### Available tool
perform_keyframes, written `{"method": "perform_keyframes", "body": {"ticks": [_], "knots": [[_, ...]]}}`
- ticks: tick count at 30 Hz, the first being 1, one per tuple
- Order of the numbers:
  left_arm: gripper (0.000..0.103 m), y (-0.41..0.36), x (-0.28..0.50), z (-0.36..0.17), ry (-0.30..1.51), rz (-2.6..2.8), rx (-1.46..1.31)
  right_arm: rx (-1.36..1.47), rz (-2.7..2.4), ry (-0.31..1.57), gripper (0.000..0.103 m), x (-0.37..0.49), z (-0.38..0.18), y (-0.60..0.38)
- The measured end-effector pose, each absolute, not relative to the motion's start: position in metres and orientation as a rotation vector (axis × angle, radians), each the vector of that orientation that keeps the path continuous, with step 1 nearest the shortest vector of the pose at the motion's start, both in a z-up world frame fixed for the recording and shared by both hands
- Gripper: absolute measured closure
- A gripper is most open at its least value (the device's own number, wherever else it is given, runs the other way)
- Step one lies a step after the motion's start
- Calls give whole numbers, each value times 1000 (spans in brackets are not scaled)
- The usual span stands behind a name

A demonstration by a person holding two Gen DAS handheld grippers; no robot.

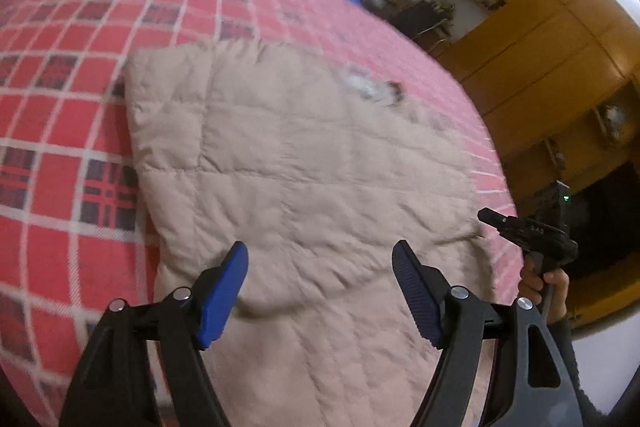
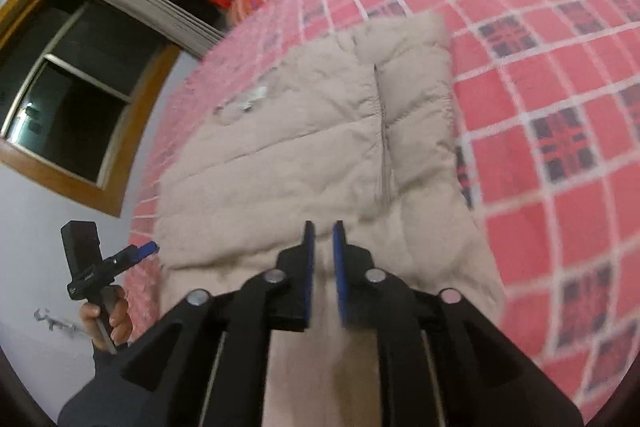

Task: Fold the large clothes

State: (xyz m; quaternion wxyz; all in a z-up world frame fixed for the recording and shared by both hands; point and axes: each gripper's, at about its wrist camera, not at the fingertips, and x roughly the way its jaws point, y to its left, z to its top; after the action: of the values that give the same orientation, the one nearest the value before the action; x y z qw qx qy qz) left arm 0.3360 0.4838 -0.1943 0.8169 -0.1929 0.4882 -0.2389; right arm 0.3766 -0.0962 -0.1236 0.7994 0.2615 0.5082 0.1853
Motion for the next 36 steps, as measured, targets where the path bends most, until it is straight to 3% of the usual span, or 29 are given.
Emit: {"method": "perform_keyframes", "body": {"ticks": [5,7,12,22,36], "knots": [[20,527,267,-176,1024,-506,-433,581,412,1128,66,312,-112,-134],[19,544,237,-182,1045,-488,-449,593,400,1163,45,283,-115,-150],[19,586,161,-218,1120,-454,-566,617,374,1252,34,209,-130,-186],[18,577,88,-271,1248,-496,-650,718,420,1348,33,109,-166,-204],[16,526,89,-274,1351,-678,-571,704,553,1400,33,105,-168,-171]]}}
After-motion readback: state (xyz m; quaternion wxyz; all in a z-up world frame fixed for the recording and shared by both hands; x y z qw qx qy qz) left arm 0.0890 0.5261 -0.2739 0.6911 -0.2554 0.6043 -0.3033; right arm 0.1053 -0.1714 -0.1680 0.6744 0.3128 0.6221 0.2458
